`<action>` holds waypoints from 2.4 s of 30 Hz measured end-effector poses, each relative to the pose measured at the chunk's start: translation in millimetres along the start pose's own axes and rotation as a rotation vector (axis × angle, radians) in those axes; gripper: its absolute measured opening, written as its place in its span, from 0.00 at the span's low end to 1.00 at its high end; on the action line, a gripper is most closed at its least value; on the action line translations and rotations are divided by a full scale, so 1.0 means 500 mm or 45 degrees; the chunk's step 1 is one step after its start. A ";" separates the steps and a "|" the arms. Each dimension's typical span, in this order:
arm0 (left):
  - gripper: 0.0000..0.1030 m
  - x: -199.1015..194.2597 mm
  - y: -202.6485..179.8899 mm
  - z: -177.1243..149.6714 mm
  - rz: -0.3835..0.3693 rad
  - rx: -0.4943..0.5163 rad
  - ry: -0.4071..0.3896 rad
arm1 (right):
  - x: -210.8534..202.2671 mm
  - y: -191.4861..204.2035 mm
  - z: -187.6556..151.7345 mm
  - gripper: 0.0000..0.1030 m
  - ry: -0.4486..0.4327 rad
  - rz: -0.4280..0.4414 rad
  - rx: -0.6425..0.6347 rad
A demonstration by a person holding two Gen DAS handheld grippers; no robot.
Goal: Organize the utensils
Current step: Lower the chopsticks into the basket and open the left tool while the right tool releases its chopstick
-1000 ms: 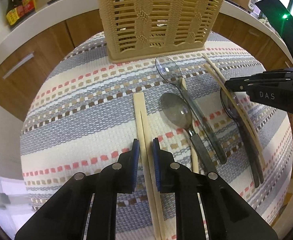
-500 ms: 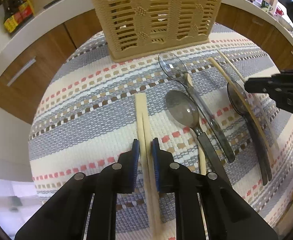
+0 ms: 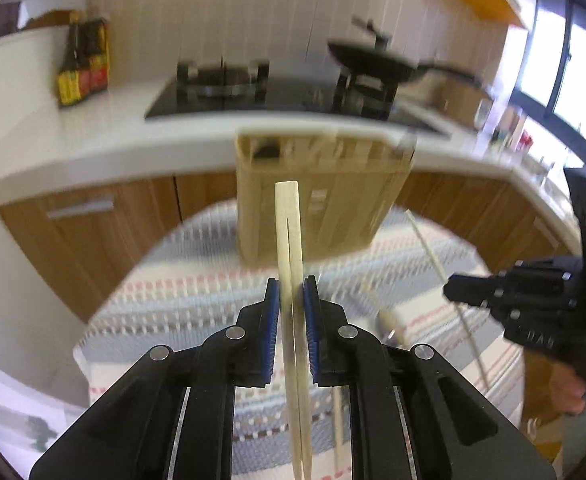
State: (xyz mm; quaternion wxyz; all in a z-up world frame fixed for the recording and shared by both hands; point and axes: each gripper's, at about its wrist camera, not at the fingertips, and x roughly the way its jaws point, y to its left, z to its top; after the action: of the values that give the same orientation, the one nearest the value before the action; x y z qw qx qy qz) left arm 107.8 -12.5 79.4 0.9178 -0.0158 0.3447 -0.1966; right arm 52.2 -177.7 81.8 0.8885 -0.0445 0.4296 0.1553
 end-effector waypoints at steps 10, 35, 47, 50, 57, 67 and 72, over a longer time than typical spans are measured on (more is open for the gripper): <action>0.10 -0.107 -0.013 0.119 -0.049 0.011 -0.333 | -0.126 0.019 0.122 0.04 -0.336 0.054 -0.005; 0.10 0.039 0.064 0.286 -0.109 -0.029 -0.625 | -0.011 -0.147 0.344 0.04 -0.819 -0.116 0.235; 0.10 0.121 0.064 0.245 -0.059 -0.024 -0.661 | 0.079 -0.167 0.312 0.04 -0.876 -0.203 0.216; 0.11 0.134 0.070 0.232 -0.054 -0.026 -0.661 | 0.086 -0.162 0.301 0.04 -0.887 -0.188 0.206; 0.11 0.142 0.075 0.210 -0.089 -0.008 -0.624 | 0.093 -0.159 0.278 0.05 -0.840 -0.169 0.206; 0.40 0.070 0.073 0.172 -0.123 -0.015 -0.602 | 0.031 -0.153 0.208 0.06 -0.758 -0.117 0.222; 0.43 0.034 0.067 0.160 -0.123 -0.015 -0.579 | -0.002 -0.148 0.178 0.06 -0.713 -0.084 0.224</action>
State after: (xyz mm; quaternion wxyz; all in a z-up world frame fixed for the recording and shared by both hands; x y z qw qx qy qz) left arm 182.2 3.5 124.0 0.9612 -0.0818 0.1289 -0.2296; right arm 141.6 -229.3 134.6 0.9775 0.0634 0.1778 0.0947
